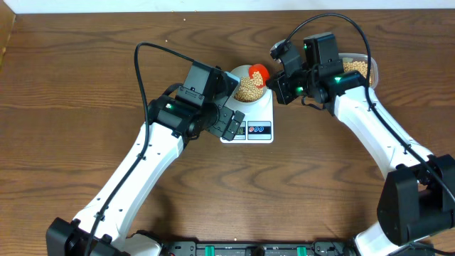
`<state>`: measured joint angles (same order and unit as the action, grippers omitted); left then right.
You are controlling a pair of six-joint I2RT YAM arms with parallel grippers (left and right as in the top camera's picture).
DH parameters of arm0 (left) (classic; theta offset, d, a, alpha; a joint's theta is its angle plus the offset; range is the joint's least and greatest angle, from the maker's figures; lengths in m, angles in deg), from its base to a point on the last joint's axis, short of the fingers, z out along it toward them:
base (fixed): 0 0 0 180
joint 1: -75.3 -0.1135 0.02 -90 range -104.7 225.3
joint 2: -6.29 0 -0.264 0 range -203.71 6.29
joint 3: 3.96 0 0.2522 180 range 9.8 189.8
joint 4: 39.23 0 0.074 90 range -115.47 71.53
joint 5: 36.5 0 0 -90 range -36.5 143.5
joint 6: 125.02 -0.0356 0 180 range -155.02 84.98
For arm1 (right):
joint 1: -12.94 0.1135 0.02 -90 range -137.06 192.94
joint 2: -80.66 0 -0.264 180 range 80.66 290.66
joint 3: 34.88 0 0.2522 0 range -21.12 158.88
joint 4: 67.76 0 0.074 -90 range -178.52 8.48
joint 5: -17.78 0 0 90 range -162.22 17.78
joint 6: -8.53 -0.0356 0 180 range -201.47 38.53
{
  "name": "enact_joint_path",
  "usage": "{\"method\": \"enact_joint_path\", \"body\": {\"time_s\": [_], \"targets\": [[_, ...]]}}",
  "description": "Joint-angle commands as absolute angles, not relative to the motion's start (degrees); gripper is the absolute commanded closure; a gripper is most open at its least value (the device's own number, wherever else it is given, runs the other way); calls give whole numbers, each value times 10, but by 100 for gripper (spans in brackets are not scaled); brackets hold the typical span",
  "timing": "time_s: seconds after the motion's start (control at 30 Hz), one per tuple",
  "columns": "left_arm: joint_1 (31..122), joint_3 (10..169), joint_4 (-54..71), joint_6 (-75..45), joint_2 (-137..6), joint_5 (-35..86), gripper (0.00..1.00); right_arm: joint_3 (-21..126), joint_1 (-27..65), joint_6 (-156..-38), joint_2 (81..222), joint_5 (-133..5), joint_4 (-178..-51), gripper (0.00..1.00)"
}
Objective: Scoop item into bowl and weigh 50g on scale
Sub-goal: 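Tip the scoop slowly with the right gripper, trickling soybeans into bowl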
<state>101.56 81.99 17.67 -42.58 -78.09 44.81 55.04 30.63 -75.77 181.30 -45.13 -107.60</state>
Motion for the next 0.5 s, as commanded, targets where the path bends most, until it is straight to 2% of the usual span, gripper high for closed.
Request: {"method": "enact_joint_path", "body": {"time_s": [0.0,0.47], "targets": [[1013,820,178,-429,-784,447,2,550,310,-740,1800,-453,-1077,99],[1013,820,178,-429,-784,447,2,550,310,-725,1800,-455,-1077,99]]}}
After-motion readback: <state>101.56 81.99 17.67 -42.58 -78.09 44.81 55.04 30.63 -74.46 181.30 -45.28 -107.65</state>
